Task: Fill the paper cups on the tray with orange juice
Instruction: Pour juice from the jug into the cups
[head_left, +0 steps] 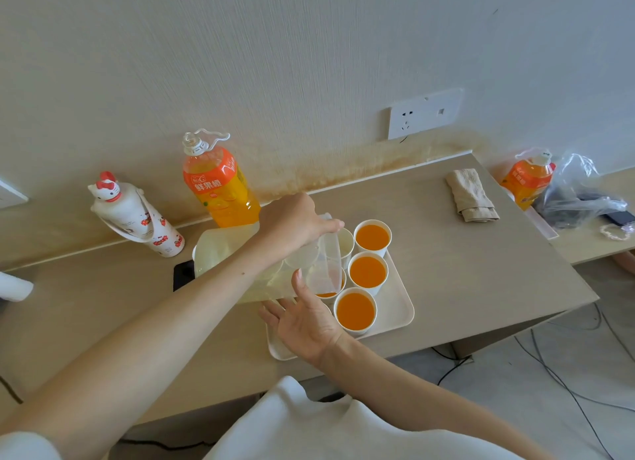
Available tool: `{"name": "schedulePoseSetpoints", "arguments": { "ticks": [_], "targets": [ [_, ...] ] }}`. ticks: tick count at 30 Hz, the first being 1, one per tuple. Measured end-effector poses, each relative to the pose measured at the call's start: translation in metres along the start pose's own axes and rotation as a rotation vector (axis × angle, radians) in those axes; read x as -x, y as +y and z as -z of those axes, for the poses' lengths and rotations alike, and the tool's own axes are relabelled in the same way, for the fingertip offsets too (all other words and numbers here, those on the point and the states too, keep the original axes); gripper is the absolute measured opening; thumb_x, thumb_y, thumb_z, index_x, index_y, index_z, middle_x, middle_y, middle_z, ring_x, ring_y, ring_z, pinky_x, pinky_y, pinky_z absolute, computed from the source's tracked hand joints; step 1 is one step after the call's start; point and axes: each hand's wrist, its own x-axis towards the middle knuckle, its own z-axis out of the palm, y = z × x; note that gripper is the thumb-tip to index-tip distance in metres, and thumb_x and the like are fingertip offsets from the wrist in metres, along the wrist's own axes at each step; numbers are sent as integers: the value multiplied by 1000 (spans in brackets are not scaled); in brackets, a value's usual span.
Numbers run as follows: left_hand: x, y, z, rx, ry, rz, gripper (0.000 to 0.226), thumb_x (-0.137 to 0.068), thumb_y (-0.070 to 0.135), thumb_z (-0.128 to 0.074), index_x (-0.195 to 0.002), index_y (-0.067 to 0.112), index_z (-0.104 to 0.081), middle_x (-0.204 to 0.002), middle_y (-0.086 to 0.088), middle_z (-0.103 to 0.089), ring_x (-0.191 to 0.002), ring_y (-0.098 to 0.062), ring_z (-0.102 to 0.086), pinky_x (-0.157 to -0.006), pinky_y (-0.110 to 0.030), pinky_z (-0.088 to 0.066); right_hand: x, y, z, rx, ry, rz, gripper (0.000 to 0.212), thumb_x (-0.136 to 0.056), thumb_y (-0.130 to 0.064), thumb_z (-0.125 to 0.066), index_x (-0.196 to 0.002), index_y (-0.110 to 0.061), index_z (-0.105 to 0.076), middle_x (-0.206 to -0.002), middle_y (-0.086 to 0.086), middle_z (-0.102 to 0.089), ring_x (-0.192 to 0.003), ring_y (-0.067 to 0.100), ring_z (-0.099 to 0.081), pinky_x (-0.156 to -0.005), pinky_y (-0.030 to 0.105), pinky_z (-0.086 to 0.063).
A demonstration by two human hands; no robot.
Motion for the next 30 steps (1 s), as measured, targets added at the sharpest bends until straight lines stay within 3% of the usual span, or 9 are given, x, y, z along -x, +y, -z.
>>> {"name": "schedulePoseSetpoints", "arguments": {
  "ticks": [6, 17, 24, 28, 30],
  "targets": [
    [-1, 0, -1, 7, 6, 8, 62, -77, 70, -58, -54, 14, -43, -50, 4, -40, -46, -13, -41, -47, -25, -26, 1, 2, 1, -22, 0, 2, 98, -46, -43, -96, -133, -20, -56, -138, 12, -58, -127, 29, -54, -102, 38, -46],
    [-3, -12, -4, 132, -32, 97, 62, -78, 64, -61, -51, 13, -38, -47, 3, -36, -45, -14, -38, -46, -26, -22, 1, -2, 1, 88, 70, -44, 109, -45, -48, -95, -140, -18, -50, -134, 9, -61, -124, 24, -57, -100, 32, -47],
    [-3, -41, -7, 254, -25, 188, 63, -79, 58, -62, -48, 14, -29, -42, 3, -27, -40, -18, -29, -45, -27, -19, -1, 3, -2, 218, 134, -103, 68, -76, -40, -76, -137, -24, -50, -132, 2, -63, -124, 20, -56, -98, 31, -44],
    [0, -51, -10, 327, -12, 203, 61, -81, 58, -60, -50, 15, -30, -44, 3, -28, -41, -17, -29, -45, -27, -20, -2, 0, -1, 270, 124, -87, 71, -75, -34, -75, -139, -23, -47, -131, 3, -64, -126, 22, -55, -112, 37, -37],
    [3, -55, -11, 344, -22, 207, 61, -83, 57, -60, -50, 15, -30, -45, 2, -28, -42, -17, -29, -46, -28, -20, -1, 2, -1, 253, 131, -101, 69, -76, -32, -76, -139, -21, -48, -130, 4, -65, -122, 21, -59, -101, 32, -47]
  ]
}}
